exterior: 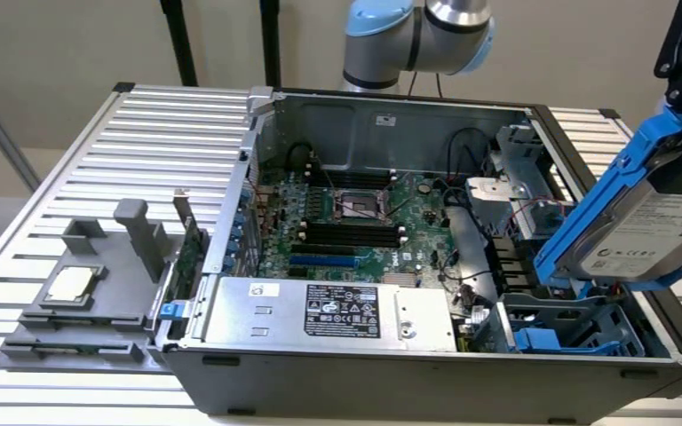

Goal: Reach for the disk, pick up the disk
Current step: 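Pick up the disk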

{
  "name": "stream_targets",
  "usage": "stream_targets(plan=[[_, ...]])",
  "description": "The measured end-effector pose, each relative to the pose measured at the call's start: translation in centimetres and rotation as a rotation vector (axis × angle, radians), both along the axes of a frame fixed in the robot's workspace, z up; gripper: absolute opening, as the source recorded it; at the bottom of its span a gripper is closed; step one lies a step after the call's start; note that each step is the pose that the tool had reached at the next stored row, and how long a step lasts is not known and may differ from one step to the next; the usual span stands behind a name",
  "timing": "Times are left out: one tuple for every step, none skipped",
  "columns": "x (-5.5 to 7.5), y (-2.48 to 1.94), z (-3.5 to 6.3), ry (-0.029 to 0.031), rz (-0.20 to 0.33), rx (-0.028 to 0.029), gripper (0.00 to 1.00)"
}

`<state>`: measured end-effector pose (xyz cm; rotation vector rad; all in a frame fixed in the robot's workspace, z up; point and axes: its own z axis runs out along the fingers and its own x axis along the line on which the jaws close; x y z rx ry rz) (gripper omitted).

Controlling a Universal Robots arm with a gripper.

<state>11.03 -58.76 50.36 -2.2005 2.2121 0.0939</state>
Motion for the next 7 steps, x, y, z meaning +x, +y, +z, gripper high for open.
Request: stream_targets(plan=[[0.02, 0.00, 0.00, 0.0000, 0.000, 0.0000, 0.33], [0.05, 0.00, 0.00, 0.0000, 0.000, 0.0001, 0.33], [0.06, -0.01, 0.00, 0.0000, 0.000, 0.0001, 0.33], [0.08, 0.00, 0.00, 0.0000, 0.000, 0.0000, 0.33], [0.11, 0.00, 0.00, 0.0000, 0.000, 0.0000, 0.33], [0.13, 0.00, -0.01, 0.0000, 0.000, 0.0001, 0.33], [0.15, 0.00, 0.00, 0.0000, 0.000, 0.0001, 0.33]])
